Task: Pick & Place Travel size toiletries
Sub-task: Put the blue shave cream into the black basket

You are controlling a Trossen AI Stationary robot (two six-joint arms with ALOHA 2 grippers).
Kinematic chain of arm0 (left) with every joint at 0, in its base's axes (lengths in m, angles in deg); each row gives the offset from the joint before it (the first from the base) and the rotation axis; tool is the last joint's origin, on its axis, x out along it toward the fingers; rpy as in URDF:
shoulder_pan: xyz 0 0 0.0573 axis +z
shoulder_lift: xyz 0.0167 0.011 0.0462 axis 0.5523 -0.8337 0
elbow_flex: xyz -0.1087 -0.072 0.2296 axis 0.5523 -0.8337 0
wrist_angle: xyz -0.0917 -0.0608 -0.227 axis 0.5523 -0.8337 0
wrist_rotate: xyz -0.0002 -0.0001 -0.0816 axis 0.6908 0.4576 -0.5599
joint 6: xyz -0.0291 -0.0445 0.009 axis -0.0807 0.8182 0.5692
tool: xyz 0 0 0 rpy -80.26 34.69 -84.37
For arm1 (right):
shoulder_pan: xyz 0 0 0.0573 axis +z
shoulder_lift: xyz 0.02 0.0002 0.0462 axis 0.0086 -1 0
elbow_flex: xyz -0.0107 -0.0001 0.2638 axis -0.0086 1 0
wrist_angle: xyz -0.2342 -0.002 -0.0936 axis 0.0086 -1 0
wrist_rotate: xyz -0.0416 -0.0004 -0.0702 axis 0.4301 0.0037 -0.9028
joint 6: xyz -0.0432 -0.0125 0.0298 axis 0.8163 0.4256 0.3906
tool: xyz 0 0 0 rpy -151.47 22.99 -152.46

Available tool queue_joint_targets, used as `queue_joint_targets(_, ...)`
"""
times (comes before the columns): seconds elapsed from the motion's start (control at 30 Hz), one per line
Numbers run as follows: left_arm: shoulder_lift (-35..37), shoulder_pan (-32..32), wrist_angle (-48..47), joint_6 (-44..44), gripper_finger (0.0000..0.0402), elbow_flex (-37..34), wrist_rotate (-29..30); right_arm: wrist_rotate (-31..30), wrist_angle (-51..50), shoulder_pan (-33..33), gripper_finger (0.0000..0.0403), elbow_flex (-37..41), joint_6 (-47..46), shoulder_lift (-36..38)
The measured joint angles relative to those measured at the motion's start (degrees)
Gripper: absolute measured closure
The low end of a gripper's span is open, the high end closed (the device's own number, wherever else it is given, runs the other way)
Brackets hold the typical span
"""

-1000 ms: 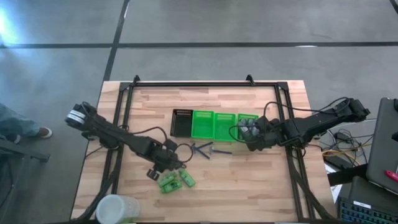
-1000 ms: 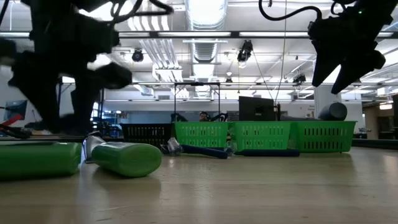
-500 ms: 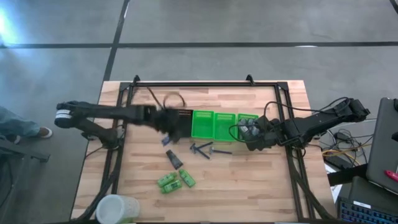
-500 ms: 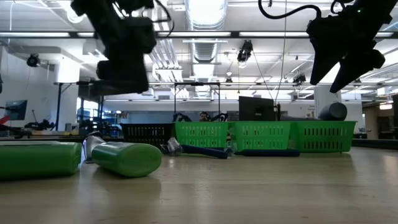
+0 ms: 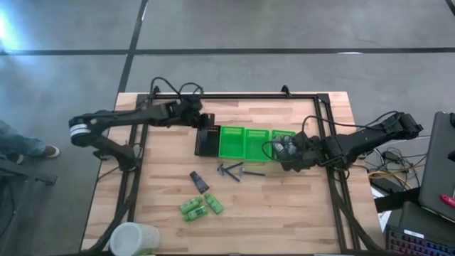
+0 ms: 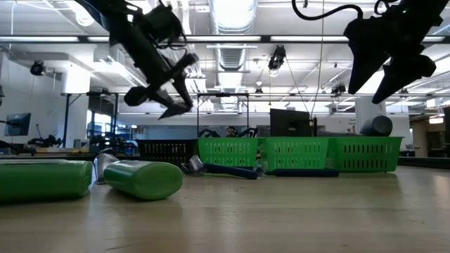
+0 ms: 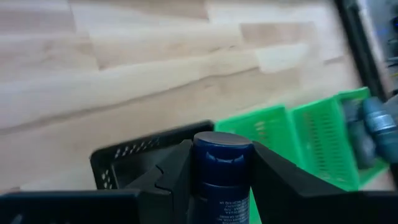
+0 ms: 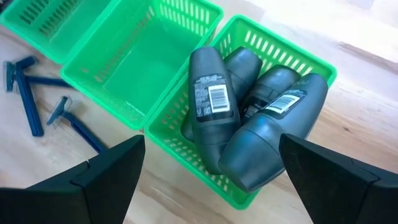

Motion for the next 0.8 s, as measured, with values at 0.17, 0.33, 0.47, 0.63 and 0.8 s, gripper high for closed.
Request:
queue_joint_targets(0.17,-3.77,-2.78,-0.08,2.00,0.0267,0.00,5.82,-0.53,-0.04,0.00,0.0035,0.00,-0.54,0.02)
queue_joint_targets(0.33,-6.69,-3.90,-1.72,2.88,0.0263,0.00,10.11,-0.93,-0.46,0.00,0.0035,0.00,-0.59,0.02)
queue_joint_targets(0.47,-8.49,-4.19,-1.92,4.16,0.0249,-0.02,10.47,-1.53,-0.48,0.00,0.0035,0.00,-0.71,0.02)
queue_joint_targets(0.63,-9.65,-4.90,-2.02,4.23,0.0243,-0.02,10.49,-1.76,-0.61,0.00,0.0035,0.02,-0.71,0.02)
queue_joint_targets(0.8,-8.81,-5.78,-2.94,3.91,0.0237,-0.02,10.39,-1.78,-0.65,0.00,0.0035,0.09,-0.54,0.02)
